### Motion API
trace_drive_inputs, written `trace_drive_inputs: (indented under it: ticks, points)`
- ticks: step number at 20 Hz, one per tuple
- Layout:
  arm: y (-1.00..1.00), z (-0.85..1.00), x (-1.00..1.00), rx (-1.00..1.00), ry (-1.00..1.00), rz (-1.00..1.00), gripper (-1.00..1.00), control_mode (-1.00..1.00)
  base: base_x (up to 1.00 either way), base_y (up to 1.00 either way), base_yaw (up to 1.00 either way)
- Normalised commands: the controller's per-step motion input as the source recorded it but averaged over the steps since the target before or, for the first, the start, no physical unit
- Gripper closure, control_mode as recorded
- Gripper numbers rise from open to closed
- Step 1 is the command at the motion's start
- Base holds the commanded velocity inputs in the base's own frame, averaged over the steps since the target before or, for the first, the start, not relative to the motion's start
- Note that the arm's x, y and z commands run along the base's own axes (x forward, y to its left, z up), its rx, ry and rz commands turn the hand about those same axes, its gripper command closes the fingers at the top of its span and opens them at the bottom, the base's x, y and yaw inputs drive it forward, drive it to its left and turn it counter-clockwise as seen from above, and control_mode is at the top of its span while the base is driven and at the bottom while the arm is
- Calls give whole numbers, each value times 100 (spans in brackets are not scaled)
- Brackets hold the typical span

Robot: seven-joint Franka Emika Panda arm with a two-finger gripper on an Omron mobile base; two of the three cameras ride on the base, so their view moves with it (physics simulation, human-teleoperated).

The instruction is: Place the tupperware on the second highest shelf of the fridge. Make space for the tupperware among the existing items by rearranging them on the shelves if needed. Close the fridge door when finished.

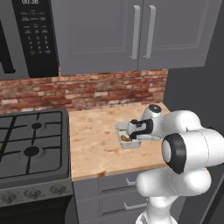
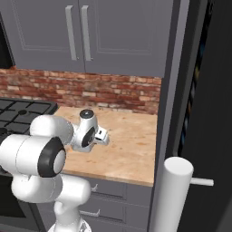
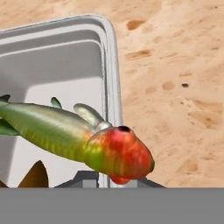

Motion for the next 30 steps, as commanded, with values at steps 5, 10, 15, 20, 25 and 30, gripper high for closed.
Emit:
trace_drive_inputs:
  ticks: [5,10,15,20,25,30]
  points:
    - [0,77,-92,0,0,-1,100,-100,0,0,0]
    - [0,100,-81,0,0,-5,100,-100,0,0,0]
    - [0,100,-67,0,0,-4,100,-100,0,0,0]
    - [-8,100,-52,3,-5,0,100,-100,0,0,0]
    - [-1,100,-41,1,-3,0,100,-100,0,0,0]
    - [-1,95,-49,0,-2,0,100,-100,0,0,0]
